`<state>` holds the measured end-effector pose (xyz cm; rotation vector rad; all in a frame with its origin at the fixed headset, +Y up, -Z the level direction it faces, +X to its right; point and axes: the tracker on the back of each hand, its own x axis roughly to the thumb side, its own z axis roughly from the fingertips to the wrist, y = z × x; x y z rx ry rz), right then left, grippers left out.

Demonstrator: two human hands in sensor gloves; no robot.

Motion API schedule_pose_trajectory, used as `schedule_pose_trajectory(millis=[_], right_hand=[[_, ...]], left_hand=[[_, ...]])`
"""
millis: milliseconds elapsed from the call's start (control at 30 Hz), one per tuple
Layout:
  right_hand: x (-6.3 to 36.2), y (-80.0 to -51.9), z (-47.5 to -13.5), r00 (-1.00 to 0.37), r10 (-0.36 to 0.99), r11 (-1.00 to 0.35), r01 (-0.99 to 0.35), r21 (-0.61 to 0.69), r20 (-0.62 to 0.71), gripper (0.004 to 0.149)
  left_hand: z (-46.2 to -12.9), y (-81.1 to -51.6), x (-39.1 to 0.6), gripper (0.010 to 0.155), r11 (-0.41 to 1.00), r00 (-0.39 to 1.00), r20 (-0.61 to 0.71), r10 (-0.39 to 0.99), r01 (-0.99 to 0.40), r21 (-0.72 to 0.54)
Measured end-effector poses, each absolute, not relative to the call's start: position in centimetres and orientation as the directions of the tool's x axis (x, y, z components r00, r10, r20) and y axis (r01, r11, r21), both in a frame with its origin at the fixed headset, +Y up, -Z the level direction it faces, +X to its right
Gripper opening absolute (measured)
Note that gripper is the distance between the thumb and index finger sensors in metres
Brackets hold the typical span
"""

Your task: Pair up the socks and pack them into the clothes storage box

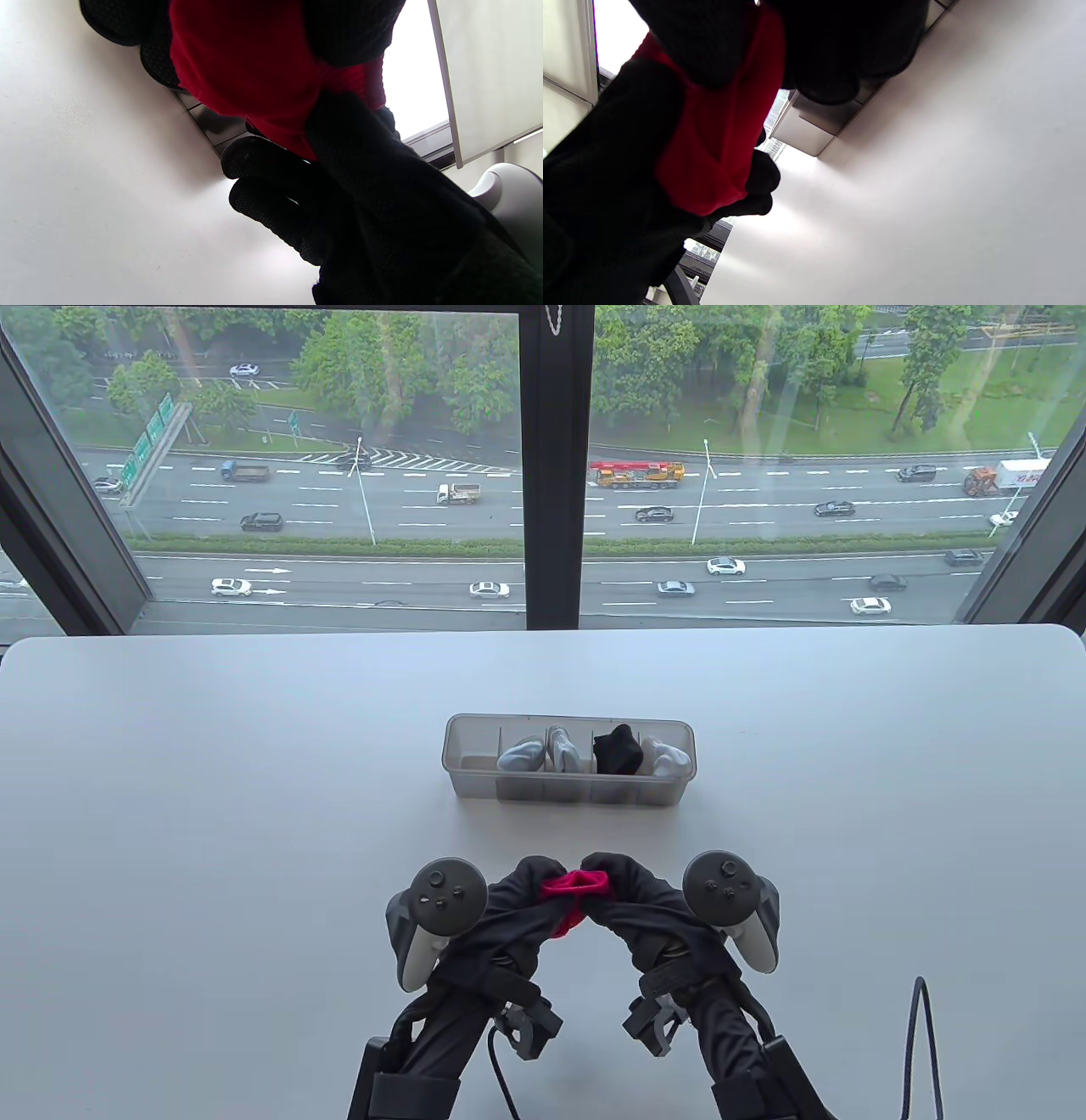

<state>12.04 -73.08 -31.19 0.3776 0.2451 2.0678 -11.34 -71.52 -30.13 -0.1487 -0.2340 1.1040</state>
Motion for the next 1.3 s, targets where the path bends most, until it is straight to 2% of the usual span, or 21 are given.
schedule_pose_trajectory(millis=[33, 133, 233, 267, 333, 400, 433, 533, 600, 700, 767, 867, 967, 1100, 1300], right_hand=[[11.8, -73.3, -31.2, -0.455, 0.877, -0.479, -0.805, 0.35, 0.154, 0.048], [11.5, -73.4, -31.1, -0.438, 0.888, -0.458, -0.813, 0.359, 0.14, 0.049], [12.2, -73.5, -31.2, -0.401, 0.91, -0.412, -0.855, 0.314, 0.102, 0.048], [12.7, -73.7, -31.2, -0.38, 0.921, -0.388, -0.876, 0.287, 0.086, 0.048], [13.5, -73.8, -31.3, -0.335, 0.941, -0.337, -0.908, 0.249, 0.053, 0.049], [13.8, -73.9, -31.3, -0.274, 0.961, -0.274, -0.93, 0.244, 0.035, 0.049], [13.8, -73.9, -31.3, -0.26, 0.965, -0.259, -0.933, 0.248, 0.029, 0.049], [13.7, -73.9, -31.2, -0.243, 0.97, -0.239, -0.94, 0.244, 0.014, 0.048], [13.5, -73.4, -31.0, -0.282, 0.959, -0.278, -0.938, 0.209, 0.011, 0.05], [14.2, -71.6, -30.9, -0.51, 0.856, -0.513, -0.858, 0.015, 0.088, 0.055], [15.1, -70.3, -30.9, -0.71, 0.687, -0.704, -0.703, -0.097, 0.155, 0.06], [15.8, -69.8, -30.8, -0.851, 0.504, -0.85, -0.519, -0.092, 0.149, 0.063], [16.2, -70.4, -30.8, -0.91, 0.392, -0.911, -0.404, -0.081, 0.133, 0.065], [16.2, -70.8, -30.5, -0.925, 0.356, -0.927, -0.367, -0.073, 0.131, 0.065], [16.1, -71.1, -30.7, -0.943, 0.309, -0.947, -0.318, -0.055, 0.126, 0.066]], left_hand=[[-30.2, -71.6, -11.6, 0.044, 0.433, 0.419, 0.111, 0.901, -0.864, -0.256], [-30.2, -71.7, -12.2, 0.05, 0.353, 0.342, 0.089, 0.935, -0.91, -0.217], [-30.2, -71.8, -12.6, 0.054, 0.258, 0.238, 0.112, 0.965, -0.94, -0.225], [-30.3, -71.7, -12.4, 0.061, 0.239, 0.213, 0.124, 0.969, -0.934, -0.265], [-30.4, -71.7, -12.0, 0.072, 0.316, 0.283, 0.144, 0.948, -0.884, -0.343], [-30.3, -71.6, -11.3, 0.068, 0.404, 0.367, 0.17, 0.914, -0.848, -0.342], [-30.2, -71.6, -11.2, 0.061, 0.415, 0.375, 0.183, 0.909, -0.852, -0.32], [-30.0, -70.9, -11.0, 0.053, 0.384, 0.342, 0.201, 0.918, -0.893, -0.235], [-29.9, -70.3, -11.3, 0.052, 0.433, 0.396, 0.207, 0.895, -0.883, -0.182], [-29.8, -68.4, -12.7, 0.051, 0.614, 0.619, 0.159, 0.769, -0.785, 0.085], [-30.6, -67.4, -13.6, 0.051, 0.695, 0.714, 0.134, 0.687, -0.7, 0.167], [-32.7, -66.4, -14.6, 0.053, 0.778, 0.8, 0.058, 0.597, -0.595, 0.201], [-35.7, -65.8, -15.0, 0.054, 0.834, 0.851, -0.025, 0.524, -0.507, 0.215], [-39.3, -65.0, -14.3, 0.055, 0.905, 0.932, -0.085, 0.353, -0.317, 0.284], [-43.3, -66.2, -13.5, 0.05, 0.955, 0.952, -0.18, 0.249, -0.211, 0.207]])
